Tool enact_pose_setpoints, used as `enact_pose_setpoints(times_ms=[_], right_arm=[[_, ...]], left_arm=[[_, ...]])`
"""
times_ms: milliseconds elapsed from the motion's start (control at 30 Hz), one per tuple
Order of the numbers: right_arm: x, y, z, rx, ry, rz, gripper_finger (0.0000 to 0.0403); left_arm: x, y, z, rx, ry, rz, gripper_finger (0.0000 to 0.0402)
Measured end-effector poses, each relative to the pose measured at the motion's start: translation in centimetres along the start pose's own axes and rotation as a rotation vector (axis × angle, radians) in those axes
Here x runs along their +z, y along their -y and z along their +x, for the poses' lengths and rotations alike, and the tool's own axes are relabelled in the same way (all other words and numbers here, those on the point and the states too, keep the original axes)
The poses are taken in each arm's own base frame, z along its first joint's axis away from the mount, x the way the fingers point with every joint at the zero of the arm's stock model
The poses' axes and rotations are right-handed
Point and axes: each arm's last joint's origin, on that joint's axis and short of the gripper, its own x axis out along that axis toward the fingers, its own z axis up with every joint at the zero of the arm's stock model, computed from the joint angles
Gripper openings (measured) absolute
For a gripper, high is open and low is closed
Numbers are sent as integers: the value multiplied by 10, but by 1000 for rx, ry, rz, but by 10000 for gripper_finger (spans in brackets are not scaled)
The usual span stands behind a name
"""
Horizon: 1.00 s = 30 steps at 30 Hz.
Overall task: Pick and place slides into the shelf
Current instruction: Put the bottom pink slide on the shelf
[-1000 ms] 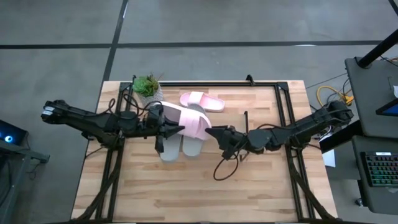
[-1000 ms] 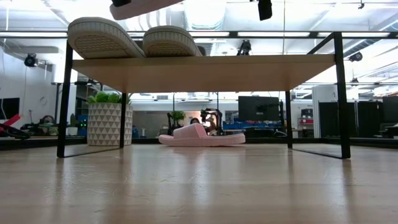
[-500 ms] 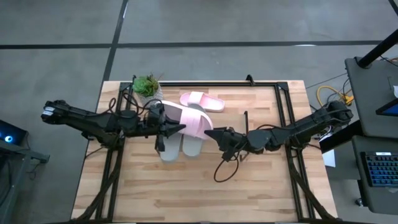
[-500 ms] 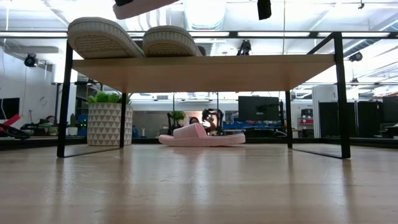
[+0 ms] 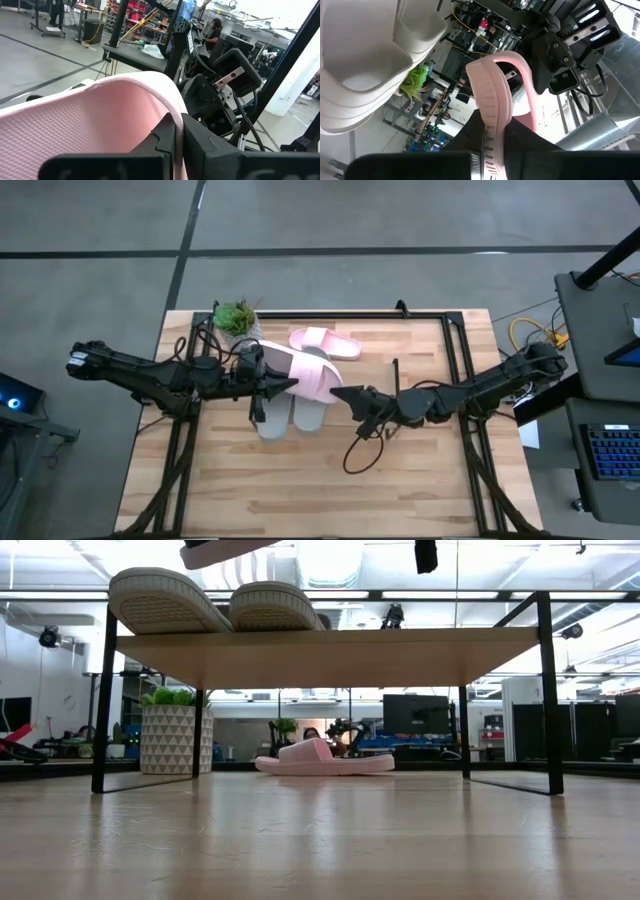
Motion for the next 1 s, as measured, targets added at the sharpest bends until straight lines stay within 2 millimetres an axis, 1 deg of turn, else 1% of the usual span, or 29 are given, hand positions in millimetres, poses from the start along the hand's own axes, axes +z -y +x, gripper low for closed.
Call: enact_pose_setpoints(times_ms=[133, 200, 267, 367, 567, 733, 867, 1000], right_arm=[[0, 0, 0, -2, -3, 7, 26], [-1, 2, 0, -14, -9, 68, 26], [-2, 3, 0, -22, -22, 138, 26], [-3, 3, 0, -14, -55, 185, 25], [-2, 3, -2, -3, -96, 262, 24], [0, 6, -6, 1, -168, 351, 24], [1, 8, -11, 8, -253, 433, 24], [2, 10, -15, 3, -337, 545, 24]], left_arm=[[1, 0, 0, -4, 11, 37, 0], [2, 1, 0, -5, 23, 60, 3], [2, 1, 0, -7, 28, 97, 14], [3, 1, 0, -3, 30, 174, 45], [4, 1, -1, -3, 36, 302, 130], [11, 1, -9, -8, 76, 406, 190], [22, -1, -21, 8, 124, 472, 216], [28, -6, -34, 82, 153, 527, 221]])
